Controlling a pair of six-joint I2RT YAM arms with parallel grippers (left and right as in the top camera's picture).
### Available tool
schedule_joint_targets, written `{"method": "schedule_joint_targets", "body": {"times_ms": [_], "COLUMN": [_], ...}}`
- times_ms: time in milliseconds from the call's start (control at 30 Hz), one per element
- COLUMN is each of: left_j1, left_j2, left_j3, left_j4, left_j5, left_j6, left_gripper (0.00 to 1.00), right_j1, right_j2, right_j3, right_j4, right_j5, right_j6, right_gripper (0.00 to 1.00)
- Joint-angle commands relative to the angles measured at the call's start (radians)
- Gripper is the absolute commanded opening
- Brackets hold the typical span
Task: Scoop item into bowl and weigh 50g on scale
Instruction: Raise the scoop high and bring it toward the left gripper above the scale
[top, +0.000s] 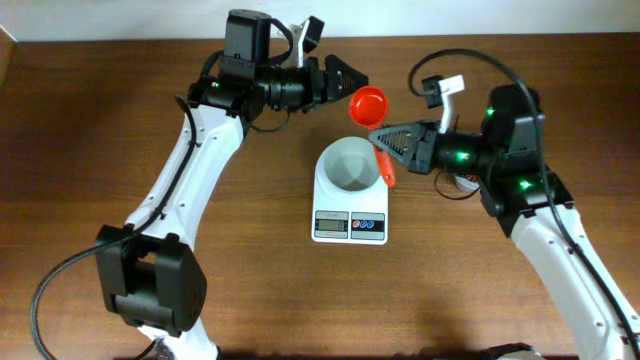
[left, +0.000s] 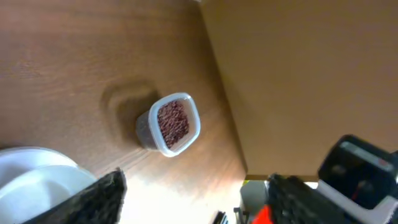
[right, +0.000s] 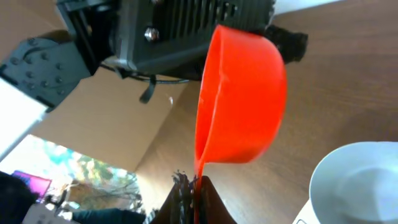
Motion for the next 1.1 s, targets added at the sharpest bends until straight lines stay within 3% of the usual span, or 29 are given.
{"method": "schedule_joint_targets", "body": {"times_ms": [0, 67, 233, 267, 333, 467, 600, 833, 1033, 1067], "left_j1": [0.004, 0.004, 0.004, 0.004, 0.004, 0.001, 0.001, -0.041, -0.071, -0.071], "left_j2": [-0.028, -0.028, -0.028, -0.028, -0.028, -0.028, -0.028, -0.028, -0.028, -0.028], "left_j3": [0.005, 0.005, 0.005, 0.005, 0.005, 0.005, 0.005, 0.005, 0.005, 0.005], "left_j4": [0.031, 0.039, 0.056, 0.057, 0.096, 0.179, 0.175, 0.176, 0.176, 0.175], "left_j5": [0.105, 0.111, 0.109, 0.111, 0.181, 0.325, 0.362, 0.361, 0.362, 0.362], "left_j6": [-0.031, -0.036, -0.036, -0.036, -0.027, 0.007, 0.049, 0.082, 0.082, 0.082], "left_gripper": [0.57, 0.52, 0.54, 0.57, 0.74, 0.76, 0.72, 0.68, 0.44, 0.36], "right_j1": [0.043, 0.048, 0.048, 0.048, 0.048, 0.048, 0.048, 0.068, 0.082, 0.082], "right_j2": [-0.01, -0.01, -0.009, -0.009, -0.007, -0.007, -0.007, -0.003, -0.003, -0.003], "right_j3": [0.006, 0.006, 0.006, 0.006, 0.006, 0.006, 0.006, 0.006, 0.006, 0.006], "right_j4": [0.035, 0.045, 0.068, 0.068, 0.081, 0.208, 0.327, 0.431, 0.502, 0.507], "right_j5": [0.132, 0.173, 0.253, 0.253, 0.269, 0.397, 0.536, 0.536, 0.53, 0.529], "right_j6": [0.018, 0.018, 0.018, 0.032, 0.045, 0.071, 0.119, 0.265, 0.295, 0.308], "right_gripper": [0.04, 0.04, 0.04, 0.04, 0.04, 0.04, 0.04, 0.04, 0.04, 0.04]}}
